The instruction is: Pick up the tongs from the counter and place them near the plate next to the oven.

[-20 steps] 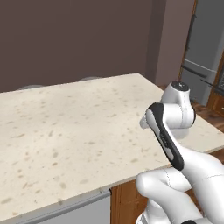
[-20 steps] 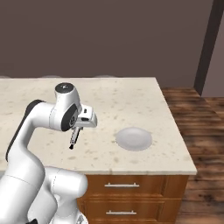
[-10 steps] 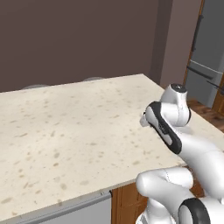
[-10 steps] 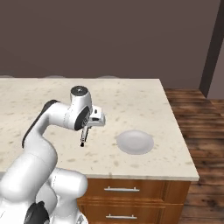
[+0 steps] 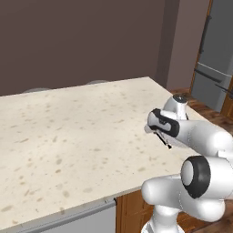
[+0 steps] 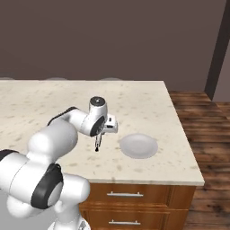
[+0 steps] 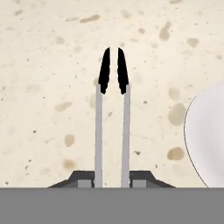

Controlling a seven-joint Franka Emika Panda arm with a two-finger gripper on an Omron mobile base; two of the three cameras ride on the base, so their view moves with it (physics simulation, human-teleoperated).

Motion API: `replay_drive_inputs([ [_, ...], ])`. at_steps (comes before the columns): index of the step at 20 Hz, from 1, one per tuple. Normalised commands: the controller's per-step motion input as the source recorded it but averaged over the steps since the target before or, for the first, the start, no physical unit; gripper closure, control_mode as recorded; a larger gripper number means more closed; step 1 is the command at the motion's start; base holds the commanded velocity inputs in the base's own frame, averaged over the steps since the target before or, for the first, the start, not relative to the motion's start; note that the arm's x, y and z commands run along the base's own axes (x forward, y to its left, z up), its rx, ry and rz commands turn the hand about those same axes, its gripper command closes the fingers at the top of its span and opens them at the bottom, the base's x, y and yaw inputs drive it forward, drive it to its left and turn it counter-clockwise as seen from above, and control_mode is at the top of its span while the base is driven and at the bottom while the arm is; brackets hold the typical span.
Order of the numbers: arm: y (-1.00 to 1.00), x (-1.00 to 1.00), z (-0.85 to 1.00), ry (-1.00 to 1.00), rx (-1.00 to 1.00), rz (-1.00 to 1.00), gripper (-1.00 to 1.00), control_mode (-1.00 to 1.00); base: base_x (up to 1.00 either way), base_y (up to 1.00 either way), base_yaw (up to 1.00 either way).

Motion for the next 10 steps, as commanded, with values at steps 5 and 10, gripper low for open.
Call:
replay_drive_inputs([
  [5, -0.02, 0.17, -0.5, 0.0, 0.0, 0.0, 1.0, -1.0, 0.0, 0.0, 0.0],
  [10, 0.0, 0.01, -0.34, 0.0, 0.0, 0.0, 1.0, -1.0, 0.0, 0.0, 0.0],
])
